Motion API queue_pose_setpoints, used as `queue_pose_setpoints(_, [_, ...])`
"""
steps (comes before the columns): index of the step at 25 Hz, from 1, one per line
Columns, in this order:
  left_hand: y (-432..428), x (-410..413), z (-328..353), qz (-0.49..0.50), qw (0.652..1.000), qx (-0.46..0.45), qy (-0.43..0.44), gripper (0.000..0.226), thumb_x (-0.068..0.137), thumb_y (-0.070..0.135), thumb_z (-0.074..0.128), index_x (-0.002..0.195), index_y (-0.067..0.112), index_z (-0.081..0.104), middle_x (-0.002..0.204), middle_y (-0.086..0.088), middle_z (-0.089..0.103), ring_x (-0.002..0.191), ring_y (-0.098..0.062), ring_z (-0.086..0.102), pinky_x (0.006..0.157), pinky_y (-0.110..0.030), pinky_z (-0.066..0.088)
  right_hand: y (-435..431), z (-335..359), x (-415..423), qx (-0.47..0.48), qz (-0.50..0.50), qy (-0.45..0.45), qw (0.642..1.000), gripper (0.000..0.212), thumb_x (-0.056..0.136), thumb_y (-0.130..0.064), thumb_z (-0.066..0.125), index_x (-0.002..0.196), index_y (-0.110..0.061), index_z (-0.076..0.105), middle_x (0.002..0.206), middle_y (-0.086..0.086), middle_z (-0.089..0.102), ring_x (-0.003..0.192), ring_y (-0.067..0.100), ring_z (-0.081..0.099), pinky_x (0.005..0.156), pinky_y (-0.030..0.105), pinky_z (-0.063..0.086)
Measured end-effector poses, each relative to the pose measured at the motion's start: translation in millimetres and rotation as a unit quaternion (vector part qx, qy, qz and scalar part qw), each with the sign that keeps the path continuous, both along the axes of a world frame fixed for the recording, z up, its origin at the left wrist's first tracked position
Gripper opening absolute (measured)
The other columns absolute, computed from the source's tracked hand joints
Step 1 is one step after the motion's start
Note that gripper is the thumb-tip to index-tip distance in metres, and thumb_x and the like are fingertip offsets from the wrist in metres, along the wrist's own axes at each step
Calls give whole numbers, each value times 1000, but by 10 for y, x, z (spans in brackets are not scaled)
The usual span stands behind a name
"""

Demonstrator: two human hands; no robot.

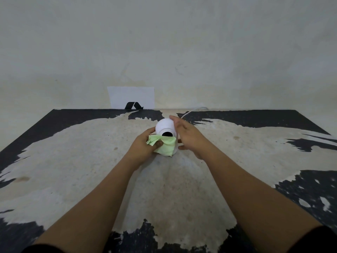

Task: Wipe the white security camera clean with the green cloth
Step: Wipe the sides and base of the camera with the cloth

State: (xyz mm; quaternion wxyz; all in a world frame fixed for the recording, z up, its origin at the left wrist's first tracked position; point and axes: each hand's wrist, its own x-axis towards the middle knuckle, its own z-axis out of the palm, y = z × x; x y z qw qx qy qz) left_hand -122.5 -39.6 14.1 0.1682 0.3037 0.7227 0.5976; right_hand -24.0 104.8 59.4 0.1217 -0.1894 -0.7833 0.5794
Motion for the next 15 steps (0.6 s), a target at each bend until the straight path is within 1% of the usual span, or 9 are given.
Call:
queue_pose_setpoints(1, [-4,-23,21,-3,1000,1,-11,45,82,10,67,124,22,58,104,2,68,95,-18,64,84,-38,55,13,10,-11,-13,-6,-6,1000,38,97,-51,28,129,-48,49,133,-6,50,115,27,56,82,40,53])
queue_pose_setpoints(3, [6,-71,74,-6,999,3,-41,42,80,10,70,119,22,60,100,-5,68,93,-24,65,81,-43,58,24,2,-16,-40,-12,-8,999,36,98,-50,27,125,-50,51,130,-7,51,111,27,57,78,38,52])
queue_pose_setpoints(5, [18,-78,116,-11,998,5,-57,37,80,12,71,114,21,61,99,-7,68,91,-24,66,76,-39,59,23,2,-22,-63,-13,-5,998,32,98,-46,31,122,-51,52,129,-7,51,109,27,58,74,36,53])
queue_pose_setpoints(7, [19,-57,115,-8,998,5,-56,33,81,15,71,111,25,62,97,-3,68,90,-22,64,76,-38,58,24,10,-31,-83,-7,-1,997,29,98,-44,35,117,-53,55,130,-7,52,109,29,59,73,36,53])
queue_pose_setpoints(9, [5,-46,76,0,1000,-22,6,40,78,24,73,116,30,60,101,-1,68,91,-20,64,79,-42,56,33,6,-28,-93,-1,2,996,27,98,-42,37,115,-53,56,130,-8,51,112,29,58,78,39,55])
queue_pose_setpoints(11, [26,-29,29,9,991,-79,103,58,73,33,75,127,30,53,108,2,66,95,-16,61,81,-30,50,35,-12,-17,-97,-4,12,995,29,99,-39,38,121,-47,55,130,-10,49,112,23,56,84,42,55])
queue_pose_setpoints(12, [58,2,26,26,986,-101,127,65,72,33,77,130,26,49,110,3,63,97,-15,58,78,-25,46,34,-25,-17,-101,-5,19,995,30,99,-38,39,124,-44,55,130,-10,48,111,19,55,87,41,55])
queue_pose_setpoints(13, [103,48,34,47,985,-108,129,69,71,32,78,132,22,46,112,2,60,98,-16,56,76,-24,44,27,-31,-18,-105,-5,27,994,31,99,-36,39,126,-41,55,130,-10,48,109,14,53,89,39,54])
queue_pose_setpoints(15, [215,164,40,84,985,-100,115,75,67,34,81,129,16,42,111,0,59,95,-19,56,73,-28,42,16,-27,-16,-105,-3,38,994,33,100,-32,39,129,-36,54,126,-11,48,104,4,49,86,29,49])
